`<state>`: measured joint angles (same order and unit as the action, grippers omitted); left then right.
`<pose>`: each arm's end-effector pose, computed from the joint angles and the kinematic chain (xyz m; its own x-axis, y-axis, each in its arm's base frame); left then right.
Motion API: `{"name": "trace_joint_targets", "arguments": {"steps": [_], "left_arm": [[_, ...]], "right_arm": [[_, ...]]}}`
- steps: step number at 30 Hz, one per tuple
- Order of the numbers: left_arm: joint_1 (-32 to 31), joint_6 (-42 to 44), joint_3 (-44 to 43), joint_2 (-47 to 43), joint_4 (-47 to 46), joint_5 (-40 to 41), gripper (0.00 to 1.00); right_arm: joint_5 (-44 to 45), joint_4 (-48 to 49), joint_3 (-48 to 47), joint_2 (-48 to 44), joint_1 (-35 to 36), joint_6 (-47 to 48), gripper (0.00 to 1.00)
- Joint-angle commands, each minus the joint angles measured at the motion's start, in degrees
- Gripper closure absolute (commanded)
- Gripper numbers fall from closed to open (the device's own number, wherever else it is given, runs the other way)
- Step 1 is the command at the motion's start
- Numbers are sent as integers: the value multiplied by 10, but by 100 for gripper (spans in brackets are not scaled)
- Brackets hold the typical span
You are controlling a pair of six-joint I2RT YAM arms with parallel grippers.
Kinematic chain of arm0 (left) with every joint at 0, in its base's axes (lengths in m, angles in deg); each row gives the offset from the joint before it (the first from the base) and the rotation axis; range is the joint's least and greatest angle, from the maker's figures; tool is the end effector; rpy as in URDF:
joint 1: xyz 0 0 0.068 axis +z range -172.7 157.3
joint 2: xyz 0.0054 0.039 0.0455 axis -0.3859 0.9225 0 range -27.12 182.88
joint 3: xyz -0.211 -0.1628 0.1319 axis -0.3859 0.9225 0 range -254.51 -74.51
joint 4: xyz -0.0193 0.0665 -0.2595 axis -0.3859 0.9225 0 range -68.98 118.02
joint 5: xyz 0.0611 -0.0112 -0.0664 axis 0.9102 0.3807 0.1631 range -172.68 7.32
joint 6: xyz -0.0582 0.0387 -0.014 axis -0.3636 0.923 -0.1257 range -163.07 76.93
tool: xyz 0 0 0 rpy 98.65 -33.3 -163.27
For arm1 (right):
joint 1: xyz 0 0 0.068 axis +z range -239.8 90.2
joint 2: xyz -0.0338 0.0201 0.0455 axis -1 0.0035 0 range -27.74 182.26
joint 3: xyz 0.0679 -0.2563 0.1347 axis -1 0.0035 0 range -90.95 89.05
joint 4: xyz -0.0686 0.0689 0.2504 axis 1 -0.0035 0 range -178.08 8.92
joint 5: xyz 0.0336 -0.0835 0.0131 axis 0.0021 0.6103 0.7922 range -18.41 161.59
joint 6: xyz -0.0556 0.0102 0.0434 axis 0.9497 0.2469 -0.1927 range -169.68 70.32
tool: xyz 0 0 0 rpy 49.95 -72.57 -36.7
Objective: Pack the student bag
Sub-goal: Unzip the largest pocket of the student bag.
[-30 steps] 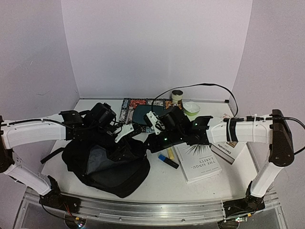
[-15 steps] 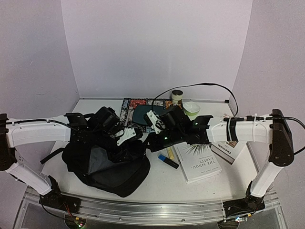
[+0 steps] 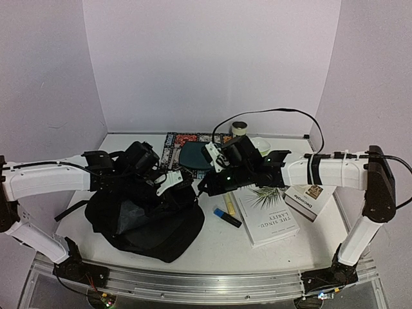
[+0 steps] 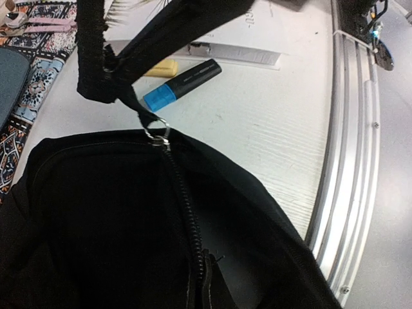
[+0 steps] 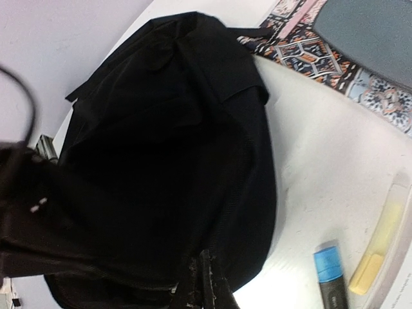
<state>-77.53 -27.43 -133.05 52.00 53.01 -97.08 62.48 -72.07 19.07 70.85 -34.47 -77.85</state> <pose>0.1623 -0.2557 0.2611 -0.2037 0.7423 -0.6384 0.9696 0.2433 -0.0264 0.2416 0.3655 0.2870 -0.5917 -0.0359 -0.8054 -0.7006 0.5172 0.4916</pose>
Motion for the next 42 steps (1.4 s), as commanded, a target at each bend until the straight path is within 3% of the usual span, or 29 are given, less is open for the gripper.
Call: {"name": "trace_joint_targets", "arguments": {"steps": [1, 7, 24, 33, 42], "left_arm": [[-7, -36, -30, -63, 0, -93, 100], [-16, -79, -30, -68, 18, -152, 100], [-56, -172, 7, -128, 28, -183, 100], [-56, -202, 29, -185, 31, -160, 100], [-56, -229, 26, -224, 31, -72, 100]], "right_arm": [[2, 17, -42, 6, -39, 21, 100], [0, 16, -92, 51, -78, 37, 100], [-28, 7, -245, 185, -114, 69, 100], [-81, 21, -281, 227, -118, 51, 100], [-103, 22, -316, 267, -126, 7, 100]]}}
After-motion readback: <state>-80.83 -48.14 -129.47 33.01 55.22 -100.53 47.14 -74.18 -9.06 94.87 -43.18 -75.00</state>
